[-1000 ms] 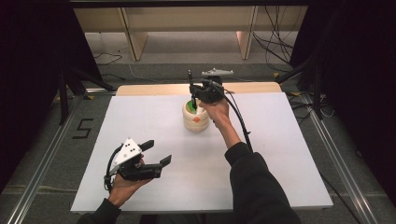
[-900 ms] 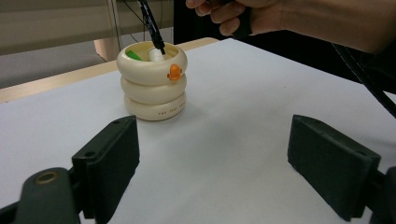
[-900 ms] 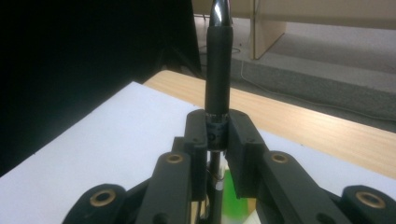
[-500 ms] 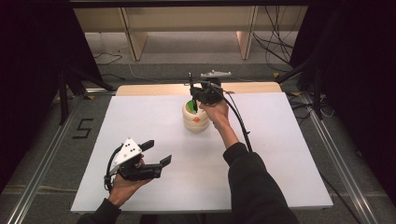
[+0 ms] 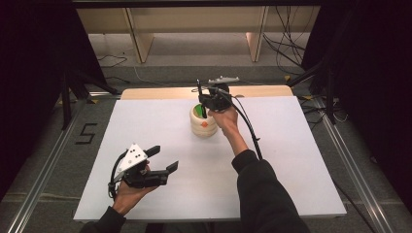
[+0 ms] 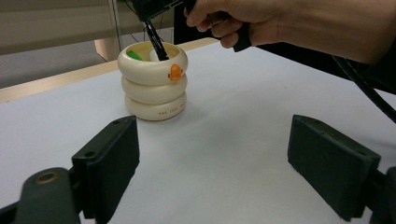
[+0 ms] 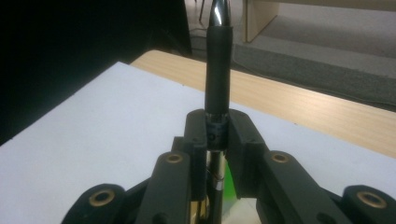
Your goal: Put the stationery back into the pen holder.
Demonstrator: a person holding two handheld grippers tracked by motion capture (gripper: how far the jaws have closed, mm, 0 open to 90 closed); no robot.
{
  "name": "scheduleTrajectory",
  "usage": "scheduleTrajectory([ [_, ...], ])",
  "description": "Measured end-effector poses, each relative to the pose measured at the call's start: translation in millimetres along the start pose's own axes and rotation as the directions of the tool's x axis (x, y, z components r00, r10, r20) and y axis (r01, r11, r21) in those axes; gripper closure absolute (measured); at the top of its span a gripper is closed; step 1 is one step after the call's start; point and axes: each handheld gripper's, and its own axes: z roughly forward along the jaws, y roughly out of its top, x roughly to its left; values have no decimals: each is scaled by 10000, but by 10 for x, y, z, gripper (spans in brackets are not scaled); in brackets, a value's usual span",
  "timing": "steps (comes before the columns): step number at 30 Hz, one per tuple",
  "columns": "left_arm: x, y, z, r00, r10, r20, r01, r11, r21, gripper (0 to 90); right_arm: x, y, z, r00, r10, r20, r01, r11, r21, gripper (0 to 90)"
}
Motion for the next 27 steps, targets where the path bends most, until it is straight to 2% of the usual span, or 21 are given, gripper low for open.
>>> scheduleTrajectory([
  [12,1,0,-2,10000,-25,1,25,10000,8,162,-14,-59,27,9999,125,37,-126,9996,266,783],
  [13,1,1,-3,10000,-17,4,17,10000,1,162,-18,-64,29,9999,137,58,-138,9995,282,753],
  [15,3,1,-4,10000,6,1,-6,10000,0,161,-32,-61,25,9995,323,68,-324,9992,223,607],
  [19,5,0,-2,10000,-2,0,2,10000,4,161,-65,-22,-33,9977,671,-21,-671,9977,-23,470],
  [21,7,0,-1,10000,-29,-4,29,10000,2,162,-67,0,-81,9976,688,34,-687,9975,-171,433],
  [24,6,-2,0,10000,-15,-28,15,10000,-11,162,-62,26,-157,9987,475,172,-471,9986,-256,384],
  [27,6,-3,1,10000,-26,-39,26,10000,-10,162,-45,38,-235,9994,280,192,-274,9992,-307,368],
])
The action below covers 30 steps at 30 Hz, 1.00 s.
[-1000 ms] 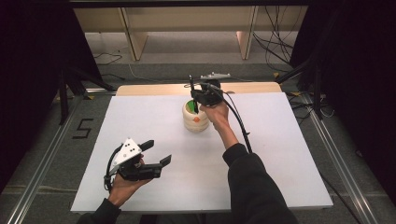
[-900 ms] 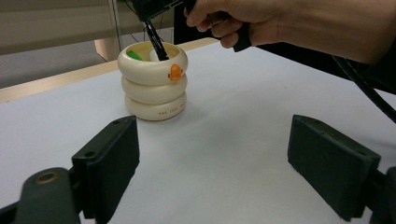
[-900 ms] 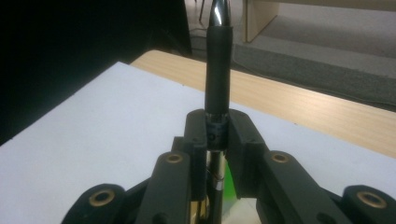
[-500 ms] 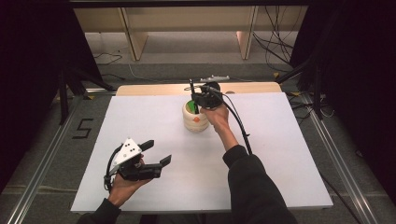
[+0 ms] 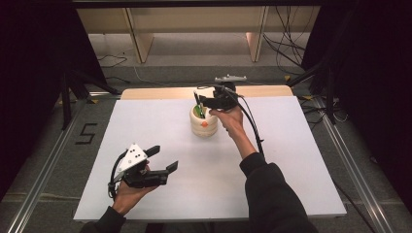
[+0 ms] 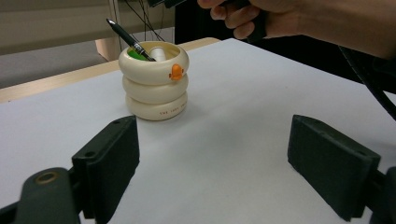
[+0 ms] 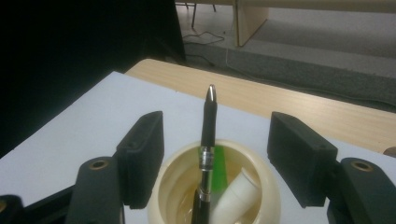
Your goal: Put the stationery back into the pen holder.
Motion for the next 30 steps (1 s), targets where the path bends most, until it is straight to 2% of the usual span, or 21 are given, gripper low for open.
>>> scheduleTrajectory([
  [10,10,-6,1,9999,-108,-57,108,9999,-43,162,71,-59,-295,9967,-725,-361,720,9973,-174,337],
  [16,18,-12,-2,9999,2,-121,-2,10000,-24,162,84,-125,-498,9938,-850,-710,823,9958,-410,329],
  [23,43,-10,-26,9998,-222,-8,222,9997,-64,162,71,-263,-774,9891,-899,-1163,829,9945,-634,309],
  [30,43,-13,-13,9998,-218,-36,218,9998,-29,162,12,-462,-1032,9884,-914,-1216,818,9933,-814,305],
])
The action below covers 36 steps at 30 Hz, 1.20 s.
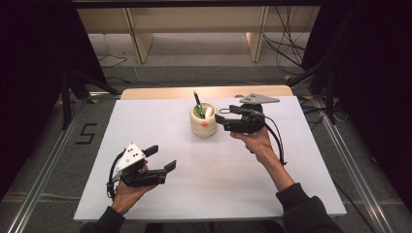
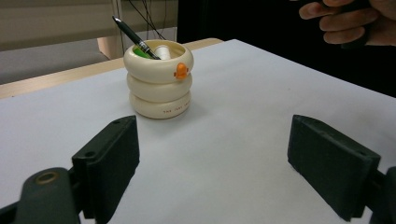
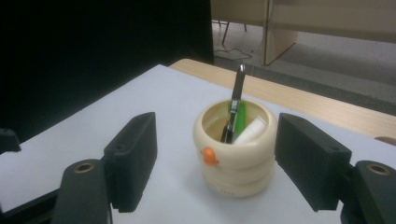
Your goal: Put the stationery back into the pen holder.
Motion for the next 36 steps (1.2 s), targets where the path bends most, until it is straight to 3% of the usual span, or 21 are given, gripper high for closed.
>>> scheduleTrajectory([
  [9,54,-3,-18,9994,-338,14,338,9994,-58,162,44,-221,-288,9996,-89,-278,81,9996,-286,292],
  [13,58,-3,-17,9994,-341,7,341,9994,-47,162,81,-316,-375,9996,-259,-147,256,9995,-190,259],
  [17,52,0,-17,9996,-286,-2,286,9996,-30,162,103,-434,-443,9984,-476,-309,469,9986,-237,244],
  [24,55,-5,-12,9995,-311,66,311,9995,-5,162,137,-619,-578,9986,-351,-395,338,9989,-329,251],
  [30,50,-5,-8,9994,-317,121,317,9995,12,162,181,-717,-649,9975,-503,-489,482,9980,-417,239],
  [33,41,-5,-8,9995,-274,157,274,9996,-4,162,215,-770,-674,9949,-857,-534,837,9958,-385,225],
  [36,37,-5,-10,9995,-259,185,259,9997,11,162,235,-830,-701,9951,-803,-577,777,9959,-459,222],
])
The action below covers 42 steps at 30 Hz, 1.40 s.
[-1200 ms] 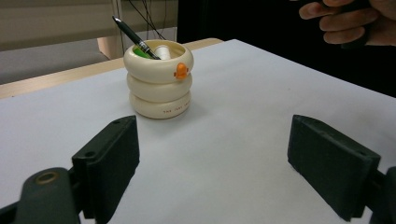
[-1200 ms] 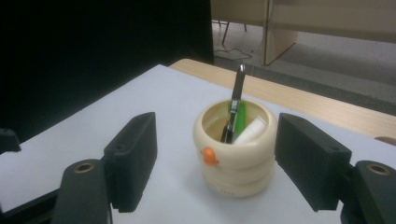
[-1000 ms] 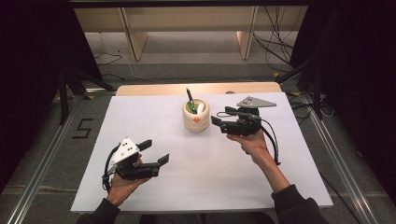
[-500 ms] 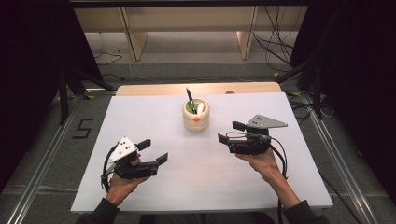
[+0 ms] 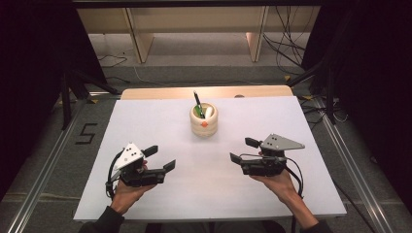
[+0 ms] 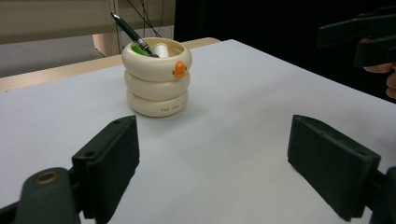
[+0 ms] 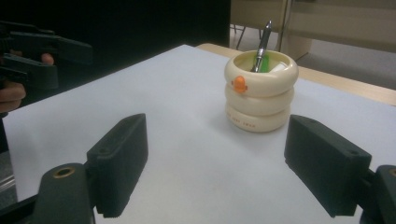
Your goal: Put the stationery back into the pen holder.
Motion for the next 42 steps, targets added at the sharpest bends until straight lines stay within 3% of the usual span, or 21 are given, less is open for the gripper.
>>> scheduleTrajectory([
  [4,-6,-3,6,10000,54,29,-54,10000,30,161,27,-51,-51,9999,-118,101,119,9999,-48,222],
  [20,-39,-8,19,9993,202,329,-207,9997,161,162,13,-314,-285,9988,380,321,-371,9989,-290,223],
  [27,-54,-14,29,9988,273,411,-282,9993,227,162,27,-419,-341,9990,327,314,-318,9991,-295,203],
  [42,-57,-15,34,9988,293,403,-302,9993,231,162,-15,-432,-347,9974,478,536,-460,9983,-348,201],
])
